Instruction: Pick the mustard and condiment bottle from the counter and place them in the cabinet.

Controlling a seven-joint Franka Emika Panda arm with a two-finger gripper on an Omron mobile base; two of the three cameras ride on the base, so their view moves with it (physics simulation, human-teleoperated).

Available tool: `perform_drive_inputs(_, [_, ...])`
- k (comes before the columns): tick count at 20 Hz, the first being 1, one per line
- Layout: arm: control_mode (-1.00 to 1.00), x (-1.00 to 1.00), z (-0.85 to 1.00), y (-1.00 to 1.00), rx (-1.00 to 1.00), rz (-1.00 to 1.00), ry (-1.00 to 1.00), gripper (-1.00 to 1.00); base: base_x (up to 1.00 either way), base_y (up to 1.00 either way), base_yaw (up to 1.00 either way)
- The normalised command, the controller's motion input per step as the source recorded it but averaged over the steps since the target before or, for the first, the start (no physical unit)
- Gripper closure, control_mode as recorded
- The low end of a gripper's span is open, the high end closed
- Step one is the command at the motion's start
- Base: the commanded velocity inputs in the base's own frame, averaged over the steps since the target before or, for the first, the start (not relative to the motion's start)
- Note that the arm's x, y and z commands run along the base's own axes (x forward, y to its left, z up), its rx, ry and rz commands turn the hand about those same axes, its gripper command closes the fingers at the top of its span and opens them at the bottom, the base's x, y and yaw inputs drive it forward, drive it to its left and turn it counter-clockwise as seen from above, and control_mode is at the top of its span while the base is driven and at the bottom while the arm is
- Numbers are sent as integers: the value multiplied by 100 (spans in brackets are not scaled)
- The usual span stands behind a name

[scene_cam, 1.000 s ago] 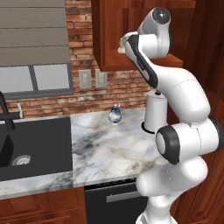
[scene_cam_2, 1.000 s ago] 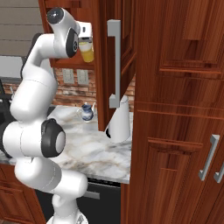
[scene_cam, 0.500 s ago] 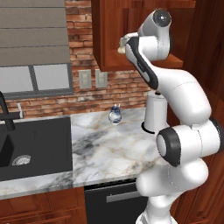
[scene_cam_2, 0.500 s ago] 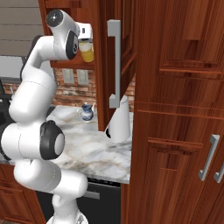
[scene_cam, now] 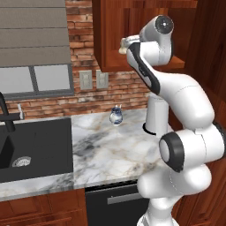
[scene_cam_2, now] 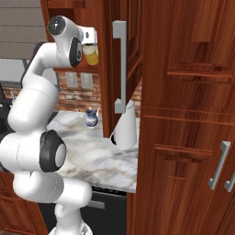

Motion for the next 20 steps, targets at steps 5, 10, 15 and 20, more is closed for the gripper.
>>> perform_drive_inputs(5, [-100, 9, -6, 0, 0, 0, -7, -100, 0, 0, 0])
perform_drive_inputs(10, [-100, 1, 0, 0, 0, 0, -2, -100, 0, 0, 0])
perform_drive_inputs(15, [-100, 4, -6, 0, 0, 0, 0, 100, 0, 0, 0])
perform_drive_inputs(20, [-100, 23, -12, 0, 0, 0, 0, 100, 0, 0, 0])
